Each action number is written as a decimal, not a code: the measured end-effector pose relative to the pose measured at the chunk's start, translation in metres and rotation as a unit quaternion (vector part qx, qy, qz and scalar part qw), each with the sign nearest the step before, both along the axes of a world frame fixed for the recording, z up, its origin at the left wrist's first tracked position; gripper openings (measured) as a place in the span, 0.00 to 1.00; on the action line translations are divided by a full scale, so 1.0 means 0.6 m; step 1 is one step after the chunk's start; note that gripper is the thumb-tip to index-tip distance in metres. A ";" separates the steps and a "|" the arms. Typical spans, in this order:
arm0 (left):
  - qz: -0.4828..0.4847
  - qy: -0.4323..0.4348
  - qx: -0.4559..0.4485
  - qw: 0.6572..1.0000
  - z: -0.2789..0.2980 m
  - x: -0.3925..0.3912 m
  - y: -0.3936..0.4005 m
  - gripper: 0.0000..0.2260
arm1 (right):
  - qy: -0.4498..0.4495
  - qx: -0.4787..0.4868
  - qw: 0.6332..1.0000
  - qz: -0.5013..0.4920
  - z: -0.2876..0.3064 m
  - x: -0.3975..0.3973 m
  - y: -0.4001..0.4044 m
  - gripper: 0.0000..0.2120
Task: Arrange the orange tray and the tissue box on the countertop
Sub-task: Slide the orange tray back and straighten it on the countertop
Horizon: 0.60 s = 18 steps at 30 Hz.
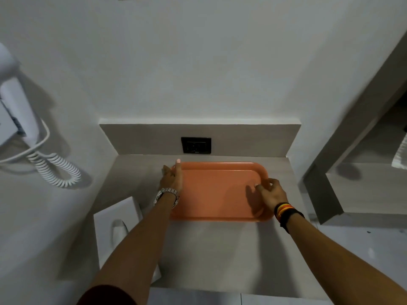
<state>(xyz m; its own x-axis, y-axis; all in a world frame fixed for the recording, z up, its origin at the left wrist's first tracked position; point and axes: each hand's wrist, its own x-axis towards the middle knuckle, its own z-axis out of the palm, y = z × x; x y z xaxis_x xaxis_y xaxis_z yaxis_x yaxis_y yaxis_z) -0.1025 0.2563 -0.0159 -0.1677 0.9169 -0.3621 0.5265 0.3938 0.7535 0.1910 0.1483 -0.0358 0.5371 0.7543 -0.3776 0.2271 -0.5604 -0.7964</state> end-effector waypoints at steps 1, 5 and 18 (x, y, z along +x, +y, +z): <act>-0.007 -0.009 -0.002 1.000 -0.003 -0.003 -0.001 0.43 | 0.001 0.003 1.000 -0.003 -0.003 -0.001 -0.002 0.29; -0.032 -0.008 0.016 0.999 -0.014 -0.017 -0.022 0.41 | -0.010 0.023 1.000 -0.001 -0.002 -0.012 -0.019 0.28; -0.211 0.272 0.160 0.925 -0.139 -0.021 -0.313 0.40 | -0.303 0.051 0.926 0.219 -0.104 -0.148 -0.249 0.37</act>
